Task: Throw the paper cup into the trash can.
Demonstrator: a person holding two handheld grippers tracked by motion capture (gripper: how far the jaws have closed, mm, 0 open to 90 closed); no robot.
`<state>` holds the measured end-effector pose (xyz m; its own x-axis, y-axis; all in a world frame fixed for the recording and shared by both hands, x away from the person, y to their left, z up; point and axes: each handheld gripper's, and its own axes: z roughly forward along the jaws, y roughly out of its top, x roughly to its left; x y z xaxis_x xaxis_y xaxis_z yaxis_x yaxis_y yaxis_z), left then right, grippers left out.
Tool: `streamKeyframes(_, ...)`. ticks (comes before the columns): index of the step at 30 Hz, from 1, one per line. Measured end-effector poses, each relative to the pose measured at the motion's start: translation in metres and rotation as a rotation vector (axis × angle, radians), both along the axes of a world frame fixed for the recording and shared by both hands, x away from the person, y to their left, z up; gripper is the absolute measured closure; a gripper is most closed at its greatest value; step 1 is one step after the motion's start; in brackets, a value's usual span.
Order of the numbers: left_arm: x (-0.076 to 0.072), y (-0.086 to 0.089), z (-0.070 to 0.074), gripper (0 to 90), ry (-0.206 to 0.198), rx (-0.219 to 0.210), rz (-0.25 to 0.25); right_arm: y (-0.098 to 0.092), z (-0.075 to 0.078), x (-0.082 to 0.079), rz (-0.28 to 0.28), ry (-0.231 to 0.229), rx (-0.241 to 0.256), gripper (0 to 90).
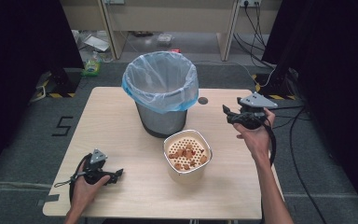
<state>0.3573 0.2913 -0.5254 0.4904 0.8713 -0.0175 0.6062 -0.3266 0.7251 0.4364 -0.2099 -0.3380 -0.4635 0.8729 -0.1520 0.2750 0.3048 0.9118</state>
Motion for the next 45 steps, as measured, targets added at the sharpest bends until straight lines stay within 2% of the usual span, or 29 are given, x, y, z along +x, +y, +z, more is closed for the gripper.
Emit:
streamKeyframes(7,0.000,0.000,0.000,0.0,0.000,0.000,0.000,-0.009,-0.025,-0.014,-0.019,0.038,-0.012,38.0)
streamKeyframes(12,0.000,0.000,0.000,0.0,0.000,0.000,0.000,-0.015,-0.047,-0.024,-0.031,0.066,-0.031,36.8)
streamKeyframes(13,0.000,0.000,0.000,0.0,0.000,0.000,0.000,-0.017,-0.059,-0.029,-0.035,0.082,-0.036,36.5)
streamKeyframes(16,0.000,0.000,0.000,0.0,0.000,0.000,0.000,-0.020,-0.068,-0.033,-0.044,0.092,-0.031,36.0)
streamKeyframes(19,0.000,0.000,0.000,0.0,0.000,0.000,0.000,-0.023,-0.080,-0.038,-0.051,0.129,-0.047,35.0)
streamKeyframes(21,0.000,0.000,0.000,0.0,0.001,-0.001,0.001,-0.025,-0.086,-0.042,-0.063,0.136,-0.033,34.7)
streamKeyframes(27,0.000,0.000,0.000,0.0,0.000,-0.001,0.001,-0.028,-0.109,-0.053,-0.068,0.206,-0.046,31.3)
streamKeyframes(38,0.000,0.000,0.000,0.0,0.000,0.000,0.002,-0.024,-0.140,-0.073,-0.066,0.280,-0.081,28.1)
streamKeyframes(45,-0.001,0.000,0.000,0.0,-0.001,-0.001,0.003,-0.018,-0.154,-0.083,-0.037,0.326,-0.096,26.6)
